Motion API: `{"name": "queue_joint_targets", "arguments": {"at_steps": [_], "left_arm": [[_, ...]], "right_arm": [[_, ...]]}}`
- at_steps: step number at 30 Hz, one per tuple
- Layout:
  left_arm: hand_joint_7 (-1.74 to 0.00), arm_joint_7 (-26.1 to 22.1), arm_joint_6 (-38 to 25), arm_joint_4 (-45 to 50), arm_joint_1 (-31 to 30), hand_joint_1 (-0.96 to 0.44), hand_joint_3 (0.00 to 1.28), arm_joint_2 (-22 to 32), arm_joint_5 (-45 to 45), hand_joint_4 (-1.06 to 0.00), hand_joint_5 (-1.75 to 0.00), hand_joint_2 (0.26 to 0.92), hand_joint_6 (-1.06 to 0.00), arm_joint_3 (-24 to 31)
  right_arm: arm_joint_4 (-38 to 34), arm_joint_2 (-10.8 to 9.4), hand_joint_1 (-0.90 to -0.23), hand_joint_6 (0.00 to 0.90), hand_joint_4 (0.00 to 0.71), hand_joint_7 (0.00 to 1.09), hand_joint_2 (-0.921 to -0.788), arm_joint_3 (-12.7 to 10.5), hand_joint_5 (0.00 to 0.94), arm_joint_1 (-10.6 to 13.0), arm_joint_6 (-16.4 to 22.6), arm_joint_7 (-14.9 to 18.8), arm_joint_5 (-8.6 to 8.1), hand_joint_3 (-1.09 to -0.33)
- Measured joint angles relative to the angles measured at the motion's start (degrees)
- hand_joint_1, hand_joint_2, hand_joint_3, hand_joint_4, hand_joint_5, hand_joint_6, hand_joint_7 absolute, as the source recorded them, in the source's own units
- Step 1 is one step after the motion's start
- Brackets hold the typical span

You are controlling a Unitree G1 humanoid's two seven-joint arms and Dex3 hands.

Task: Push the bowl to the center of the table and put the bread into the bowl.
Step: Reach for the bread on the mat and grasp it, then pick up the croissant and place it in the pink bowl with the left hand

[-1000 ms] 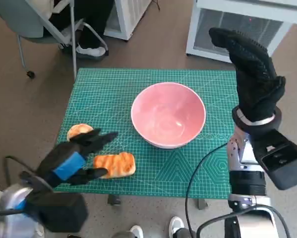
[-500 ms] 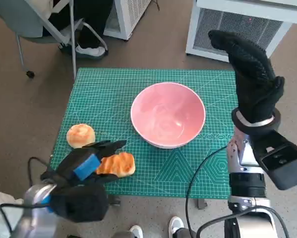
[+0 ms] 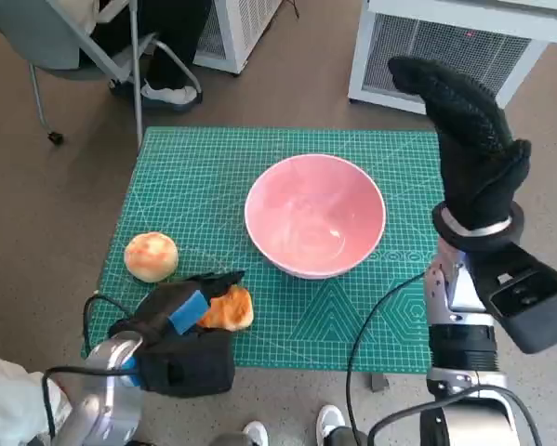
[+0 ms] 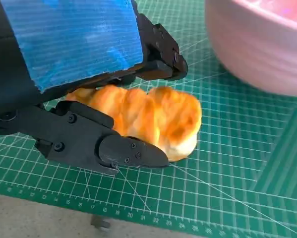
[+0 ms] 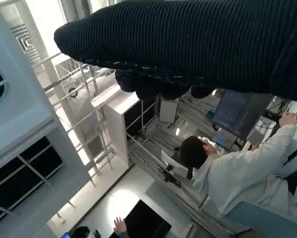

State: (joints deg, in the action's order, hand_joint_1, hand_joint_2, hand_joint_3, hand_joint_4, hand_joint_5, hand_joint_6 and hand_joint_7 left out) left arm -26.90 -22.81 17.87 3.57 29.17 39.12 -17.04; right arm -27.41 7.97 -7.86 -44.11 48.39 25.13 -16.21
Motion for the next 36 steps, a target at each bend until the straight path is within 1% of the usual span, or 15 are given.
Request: {"name": "queue_joint_targets", "arguments": {"at_steps": [1,2,4,6,7,8,9,10,12,14,17,20,25,28,36], "left_arm": [[-0.39,0.3,0.0,-0.3,0.2,-0.31,0.04,-0.1,0.4,-0.56,-0.05,0.918,-0.39,-0.1],[-0.45,0.5,0.0,-0.7,0.3,-0.30,0.03,-0.1,0.7,-0.58,-0.06,0.919,-0.37,-0.2],[-0.66,0.9,0.0,-1.1,0.5,-0.25,0.02,-0.1,1.1,-0.57,-0.34,0.919,-0.36,-0.3],[-0.95,1.4,0.4,-1.3,0.5,-0.13,0.11,-0.1,1.1,-0.57,-0.90,0.916,-0.41,-0.2],[-1.04,1.6,0.9,-1.4,0.4,-0.08,0.14,-0.1,1.1,-0.57,-1.09,0.913,-0.44,-0.1],[-1.10,2.0,1.5,-1.5,0.3,-0.05,0.25,-0.1,0.9,-0.58,-1.21,0.860,-0.48,0.0],[-1.12,2.4,2.0,-1.6,0.2,-0.04,0.29,-0.1,0.6,-0.58,-1.25,0.841,-0.49,0.2],[-1.18,2.8,2.8,-1.6,0.1,-0.03,0.42,-0.1,0.3,-0.59,-1.33,0.768,-0.50,0.5],[-1.26,3.2,4.3,-1.6,-0.2,-0.01,0.59,0.1,-0.8,-0.59,-1.41,0.680,-0.51,1.1],[-1.32,3.4,6.2,-1.6,-0.8,0.00,0.71,0.4,-2.1,-0.59,-1.46,0.615,-0.52,1.9],[-1.33,3.4,8.5,-1.4,-1.6,0.00,0.71,1.0,-3.8,-0.59,-1.47,0.617,-0.51,2.9],[-1.31,3.4,10.1,-0.5,-2.1,0.00,0.58,1.6,-5.4,-0.60,-1.41,0.688,-0.50,4.7],[-1.29,3.3,10.3,3.6,-0.9,0.00,0.26,1.8,-8.0,-0.60,-1.31,0.868,-0.50,9.1],[-1.28,3.5,10.0,6.4,1.5,0.00,0.19,1.6,-8.9,-0.60,-1.28,0.903,-0.51,11.6],[-1.25,6.9,8.8,9.9,13.0,0.00,0.12,-2.0,-10.2,-0.64,-1.20,0.919,-0.56,14.7]], "right_arm": [[0.2,0.0,-0.535,-0.001,0.224,0.71,-0.921,0.0,0.088,0.1,-0.1,0.0,-0.04,-0.779],[0.2,-0.1,-0.536,-0.001,0.224,0.71,-0.921,0.0,0.089,0.1,-0.1,0.0,-0.08,-0.779],[0.4,-0.2,-0.537,-0.001,0.223,0.71,-0.921,0.1,0.090,0.2,-0.2,0.0,-0.11,-0.778],[0.5,-0.2,-0.536,-0.001,0.222,0.71,-0.921,0.1,0.092,0.3,-0.2,0.0,-0.36,-0.776],[0.5,-0.2,-0.535,-0.001,0.221,0.71,-0.921,0.1,0.093,0.3,-0.2,0.0,-0.42,-0.776],[0.5,-0.2,-0.534,-0.001,0.221,0.71,-0.921,0.1,0.094,0.4,-0.2,0.0,-0.42,-0.776],[0.5,-0.2,-0.534,-0.001,0.220,0.71,-0.921,0.1,0.095,0.4,-0.2,0.0,-0.43,-0.776],[0.5,-0.2,-0.534,-0.001,0.219,0.71,-0.921,0.1,0.096,0.4,-0.2,0.0,-0.43,-0.777],[0.5,-0.2,-0.533,-0.001,0.218,0.71,-0.921,0.1,0.097,0.4,-0.2,0.0,-0.44,-0.779],[0.5,-0.3,-0.533,-0.001,0.216,0.71,-0.921,0.1,0.099,0.4,-0.2,0.0,-0.45,-0.780],[0.5,-0.3,-0.534,-0.001,0.214,0.70,-0.921,0.2,0.103,0.5,-0.2,0.0,-0.45,-0.780],[0.6,-0.3,-0.540,-0.001,0.211,0.69,-0.921,0.1,0.108,0.6,-0.2,0.0,-0.46,-0.778],[0.6,-0.4,-0.552,-0.001,0.206,0.69,-0.921,0.1,0.117,0.7,-0.2,0.0,-0.46,-0.772],[0.6,-0.4,-0.554,-0.001,0.204,0.69,-0.921,0.1,0.122,0.7,-0.2,0.0,-0.47,-0.770],[0.6,-0.6,-0.557,-0.001,0.197,0.69,-0.921,0.1,0.133,0.8,-0.1,0.0,-0.45,-0.772]]}}
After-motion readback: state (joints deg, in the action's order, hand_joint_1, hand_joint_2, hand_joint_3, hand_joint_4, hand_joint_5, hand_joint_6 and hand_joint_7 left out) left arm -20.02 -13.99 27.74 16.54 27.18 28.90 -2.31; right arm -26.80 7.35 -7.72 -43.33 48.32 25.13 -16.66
